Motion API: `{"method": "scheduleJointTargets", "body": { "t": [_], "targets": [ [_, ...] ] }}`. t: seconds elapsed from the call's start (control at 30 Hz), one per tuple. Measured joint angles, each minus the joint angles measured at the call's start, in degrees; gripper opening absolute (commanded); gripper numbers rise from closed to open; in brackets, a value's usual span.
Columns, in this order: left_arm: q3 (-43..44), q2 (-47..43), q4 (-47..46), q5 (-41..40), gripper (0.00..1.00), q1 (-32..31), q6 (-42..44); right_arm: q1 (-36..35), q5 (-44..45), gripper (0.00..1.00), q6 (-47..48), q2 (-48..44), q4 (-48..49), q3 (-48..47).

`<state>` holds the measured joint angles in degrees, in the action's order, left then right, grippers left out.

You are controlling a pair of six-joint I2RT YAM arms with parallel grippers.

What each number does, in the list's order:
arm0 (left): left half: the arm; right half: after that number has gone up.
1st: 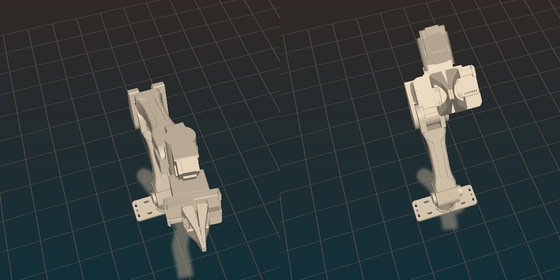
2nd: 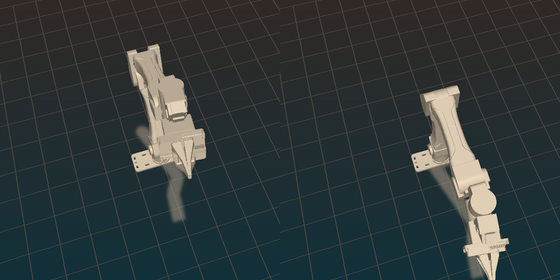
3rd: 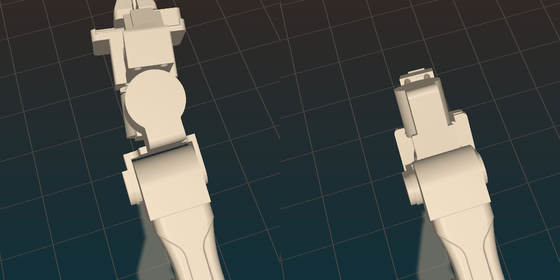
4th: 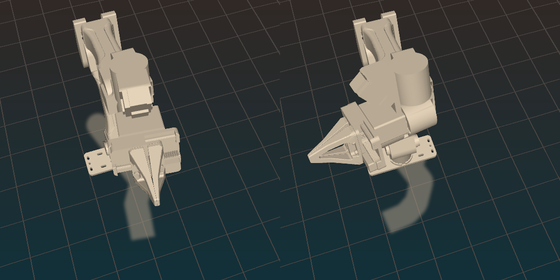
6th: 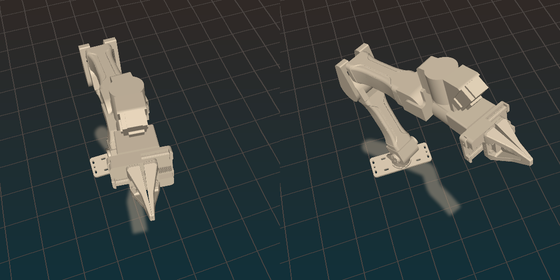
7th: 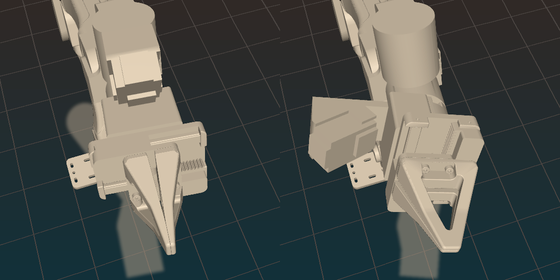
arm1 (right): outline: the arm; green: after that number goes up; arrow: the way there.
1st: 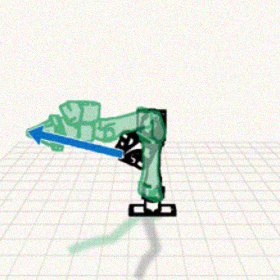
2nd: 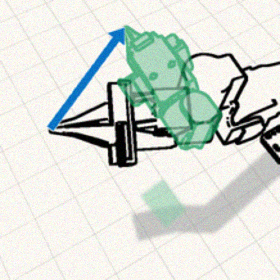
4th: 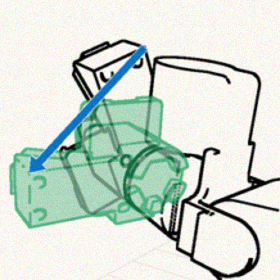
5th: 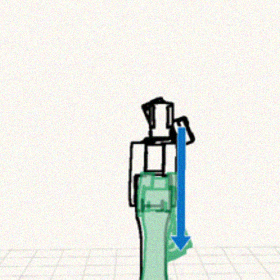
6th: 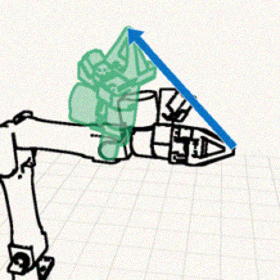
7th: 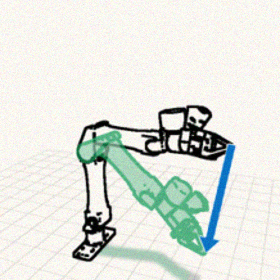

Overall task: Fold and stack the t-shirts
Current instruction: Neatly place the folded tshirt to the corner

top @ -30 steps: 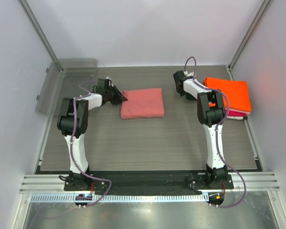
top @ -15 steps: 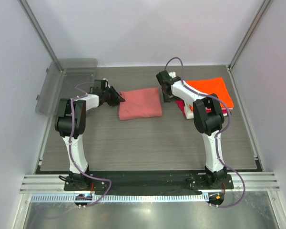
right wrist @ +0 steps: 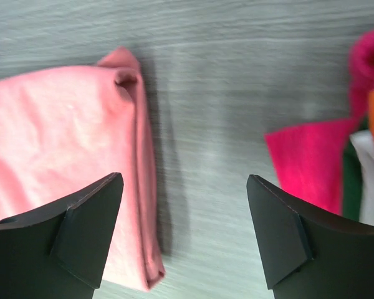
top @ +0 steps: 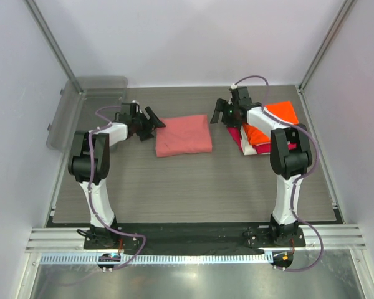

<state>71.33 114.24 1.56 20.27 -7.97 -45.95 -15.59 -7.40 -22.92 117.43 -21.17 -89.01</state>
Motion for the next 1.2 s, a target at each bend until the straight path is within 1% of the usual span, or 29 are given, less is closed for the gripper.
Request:
{"method": "scheduleJointTargets", "body": {
  "t": [0.03,0.17,0.27,0.37,0.43,0.47,0.5,0.53,0.57,0.63,0.67,0.7,0.73,0.77,0.8,0.83,0.87,0.97,1.03,1.13,1.2],
  "targets": [
    [0.00,0.00,0.00,0.00,0.80,0.00,-0.02,0.72,-2.93,0.86,-0.72,0.46,1.79,0.61],
    [0.87,0.72,0.26,-0.04,0.78,0.02,-0.11,1.62,-9.84,0.83,-2.73,3.43,7.34,0.85],
    [2.12,1.77,0.24,-0.02,0.77,0.02,-0.24,1.27,-13.29,0.82,-4.04,6.54,9.73,0.15],
    [3.58,2.97,0.17,-0.07,0.75,0.04,-0.33,1.05,-16.31,0.81,-5.29,9.46,12.00,-2.51],
    [4.35,3.56,0.15,-0.11,0.71,0.09,-0.44,1.03,-17.29,0.78,-6.10,11.10,12.98,-4.28],
    [4.74,3.96,0.13,-0.15,0.68,0.07,-0.59,1.03,-17.59,0.72,-6.38,11.93,13.38,-5.27],
    [5.27,4.46,0.09,-0.15,0.67,0.09,-0.70,1.01,-17.79,0.70,-6.78,12.83,13.73,-6.27],
    [5.92,5.05,0.04,-0.15,0.62,0.07,-0.83,0.96,-17.90,0.68,-7.23,13.77,13.84,-7.28],
    [6.64,5.68,0.07,-0.20,0.60,0.07,-0.96,0.92,-18.27,0.60,-7.54,14.62,13.94,-8.33],
    [8.15,7.08,-0.02,-0.26,0.52,-0.04,-1.60,0.81,-18.08,0.54,-7.87,16.06,14.08,-10.03],
    [8.96,7.85,-0.09,-0.24,0.48,-0.17,-1.84,0.74,-18.01,0.46,-8.04,16.72,14.03,-10.80],
    [9.57,8.44,-0.09,-0.22,0.37,-0.24,-2.10,0.61,-17.90,0.39,-7.93,17.33,14.05,-11.52],
    [10.32,9.14,-0.02,-0.24,0.29,-0.35,-2.36,0.35,-17.79,0.35,-8.20,18.01,13.99,-12.26],
    [11.15,9.99,0.13,-0.46,0.20,-0.55,-2.58,0.02,-17.79,0.21,-8.39,18.93,13.81,-13.35],
    [11.89,10.95,-0.09,-0.35,0.09,-0.66,-2.99,-0.22,-17.77,0.12,-8.41,19.58,13.84,-14.16],
    [12.61,11.76,-0.28,-0.37,0.05,-0.79,-3.21,-0.59,-17.51,0.06,-8.59,20.35,13.81,-15.02],
    [12.92,12.26,-0.90,-0.24,0.03,-0.90,-3.37,-0.96,-17.79,0.01,-9.11,21.03,14.03,-15.67],
    [12.74,12.35,-2.40,-0.02,0.01,-1.22,-3.56,-1.75,-17.73,0.01,-9.73,20.98,15.39,-15.34],
    [10.91,11.56,-4.35,-0.33,0.00,-1.42,-3.37,-2.08,-17.44,0.01,-9.81,19.50,17.35,-12.63],
    [5.11,7.34,-5.79,-0.81,0.00,-1.70,-2.95,-2.21,-17.20,0.01,-9.66,13.92,18.47,-5.46],
    [1.14,3.10,-6.14,-1.07,0.00,-2.01,-2.71,-2.21,-17.18,0.01,-9.53,8.48,18.64,-0.70]
  ]
}}
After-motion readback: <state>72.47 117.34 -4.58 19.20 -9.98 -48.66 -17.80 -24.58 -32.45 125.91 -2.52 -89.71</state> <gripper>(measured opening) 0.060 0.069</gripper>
